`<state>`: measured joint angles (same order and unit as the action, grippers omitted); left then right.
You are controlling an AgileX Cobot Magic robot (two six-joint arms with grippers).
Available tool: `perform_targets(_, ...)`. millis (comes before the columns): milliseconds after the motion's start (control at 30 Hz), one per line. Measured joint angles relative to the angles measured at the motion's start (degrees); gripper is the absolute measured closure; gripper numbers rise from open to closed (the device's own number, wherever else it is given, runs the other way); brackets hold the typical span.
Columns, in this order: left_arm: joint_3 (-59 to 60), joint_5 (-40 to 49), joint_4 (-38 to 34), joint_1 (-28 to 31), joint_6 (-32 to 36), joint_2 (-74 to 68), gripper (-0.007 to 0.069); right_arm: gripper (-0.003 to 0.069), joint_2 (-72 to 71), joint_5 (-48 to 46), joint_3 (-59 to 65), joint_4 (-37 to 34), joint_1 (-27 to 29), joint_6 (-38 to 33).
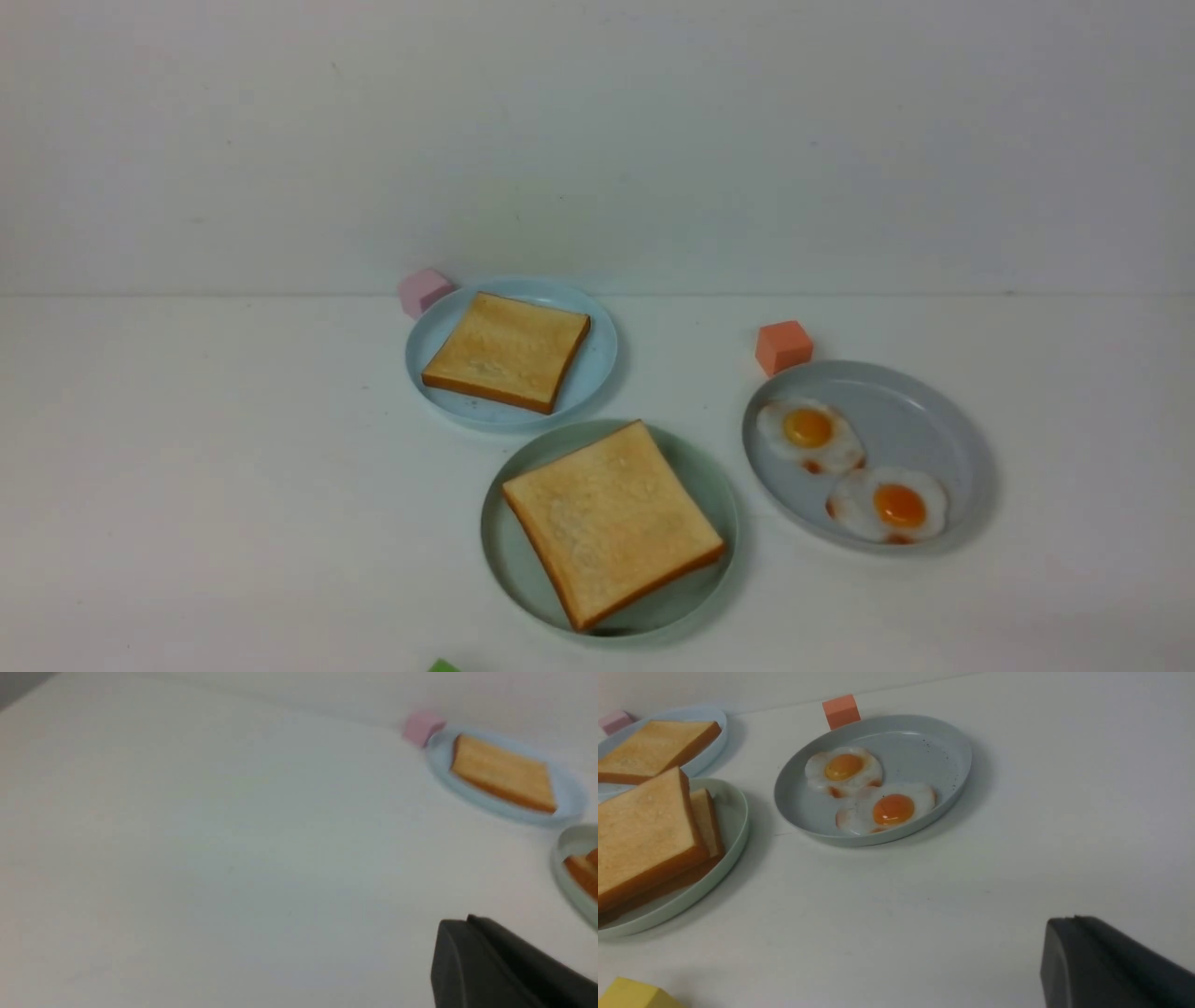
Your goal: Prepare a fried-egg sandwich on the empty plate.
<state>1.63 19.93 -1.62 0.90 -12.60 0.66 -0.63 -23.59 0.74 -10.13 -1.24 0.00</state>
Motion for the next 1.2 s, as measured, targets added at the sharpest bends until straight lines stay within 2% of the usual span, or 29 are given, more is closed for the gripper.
perform_targets(100, 0.19, 2.13, 0.23, 0.33, -1.04, 0.0, 0.0638, 0.0641, 0.0, 0.0, 0.0, 0.0, 0.0, 0.0)
perform_targets(1200, 0.19, 2.19, 0.23, 0.33, -1.96, 0.0, 0.0638, 0.0601, 0.0, 0.0, 0.0, -0.01, 0.0, 0.0)
